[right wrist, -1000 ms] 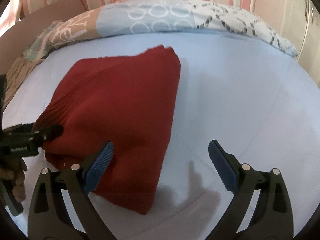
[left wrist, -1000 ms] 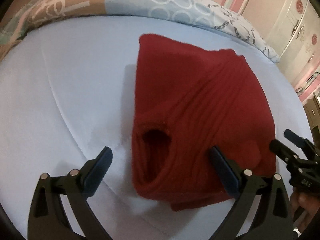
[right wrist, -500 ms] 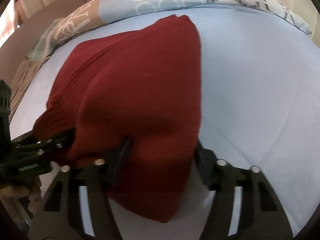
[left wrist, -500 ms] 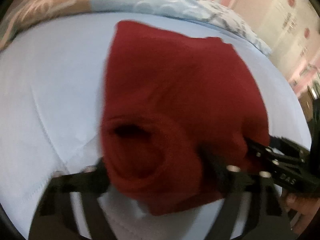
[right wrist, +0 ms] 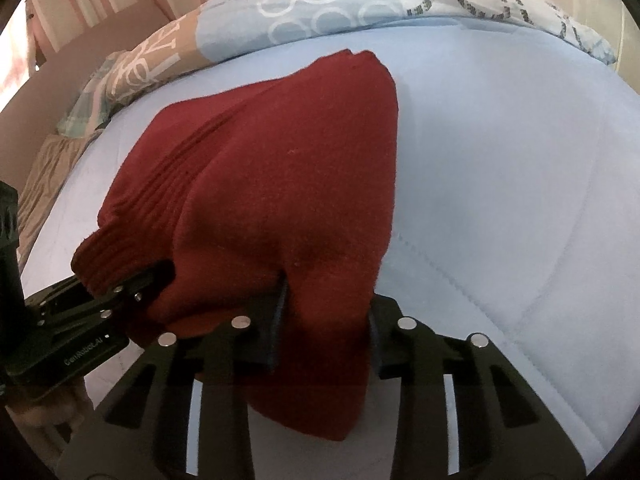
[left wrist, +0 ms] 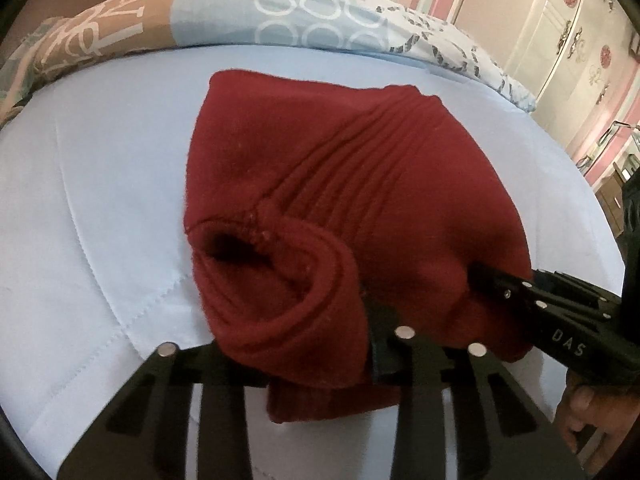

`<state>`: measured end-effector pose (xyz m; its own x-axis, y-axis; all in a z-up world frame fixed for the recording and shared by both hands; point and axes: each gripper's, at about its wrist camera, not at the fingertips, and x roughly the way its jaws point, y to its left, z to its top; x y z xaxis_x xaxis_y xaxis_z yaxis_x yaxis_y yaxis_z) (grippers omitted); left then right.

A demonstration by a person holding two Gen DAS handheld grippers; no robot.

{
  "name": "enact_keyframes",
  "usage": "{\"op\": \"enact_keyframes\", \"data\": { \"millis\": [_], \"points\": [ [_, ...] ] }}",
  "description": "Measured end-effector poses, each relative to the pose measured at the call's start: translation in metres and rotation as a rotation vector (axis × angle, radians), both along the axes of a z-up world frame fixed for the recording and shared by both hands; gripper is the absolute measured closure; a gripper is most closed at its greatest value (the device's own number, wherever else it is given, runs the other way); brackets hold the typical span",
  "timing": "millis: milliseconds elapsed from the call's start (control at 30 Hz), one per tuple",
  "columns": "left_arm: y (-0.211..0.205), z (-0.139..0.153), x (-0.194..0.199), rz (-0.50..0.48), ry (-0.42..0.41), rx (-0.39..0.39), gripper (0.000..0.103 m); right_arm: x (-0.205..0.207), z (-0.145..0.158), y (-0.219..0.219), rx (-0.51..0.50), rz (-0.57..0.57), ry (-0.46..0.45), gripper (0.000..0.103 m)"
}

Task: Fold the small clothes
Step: 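Grasp the folded sweater bundle with both grippers and lift it, then carry the bundle across the bed and open both grippers to set it down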

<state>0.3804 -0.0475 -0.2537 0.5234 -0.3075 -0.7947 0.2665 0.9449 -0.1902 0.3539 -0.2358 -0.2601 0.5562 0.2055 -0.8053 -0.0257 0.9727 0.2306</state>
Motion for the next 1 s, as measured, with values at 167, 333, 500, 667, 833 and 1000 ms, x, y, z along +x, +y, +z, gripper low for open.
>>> {"op": "enact_keyframes", "data": {
  "millis": [167, 333, 500, 667, 833, 1000],
  "points": [
    [-0.002, 0.01, 0.0, 0.012, -0.029, 0.006, 0.079, -0.003, 0.012, 0.004, -0.014, -0.001, -0.042, 0.074],
    [-0.005, 0.024, -0.003, 0.008, -0.059, 0.006, 0.08, -0.006, 0.034, 0.003, -0.026, 0.01, -0.099, 0.076],
    [-0.01, 0.046, -0.005, 0.005, -0.104, 0.003, 0.081, -0.009, 0.056, -0.001, -0.038, 0.017, -0.155, 0.076],
    [-0.021, 0.067, -0.014, -0.005, -0.138, -0.01, 0.081, -0.019, 0.079, -0.011, -0.058, 0.017, -0.209, 0.077],
    [-0.048, 0.083, -0.027, -0.04, -0.158, -0.03, 0.082, -0.042, 0.098, -0.038, -0.07, -0.012, -0.25, 0.077],
    [-0.098, 0.09, -0.046, -0.087, -0.156, -0.057, 0.082, -0.075, 0.108, -0.08, -0.116, -0.053, -0.276, 0.077]
  ]
}}
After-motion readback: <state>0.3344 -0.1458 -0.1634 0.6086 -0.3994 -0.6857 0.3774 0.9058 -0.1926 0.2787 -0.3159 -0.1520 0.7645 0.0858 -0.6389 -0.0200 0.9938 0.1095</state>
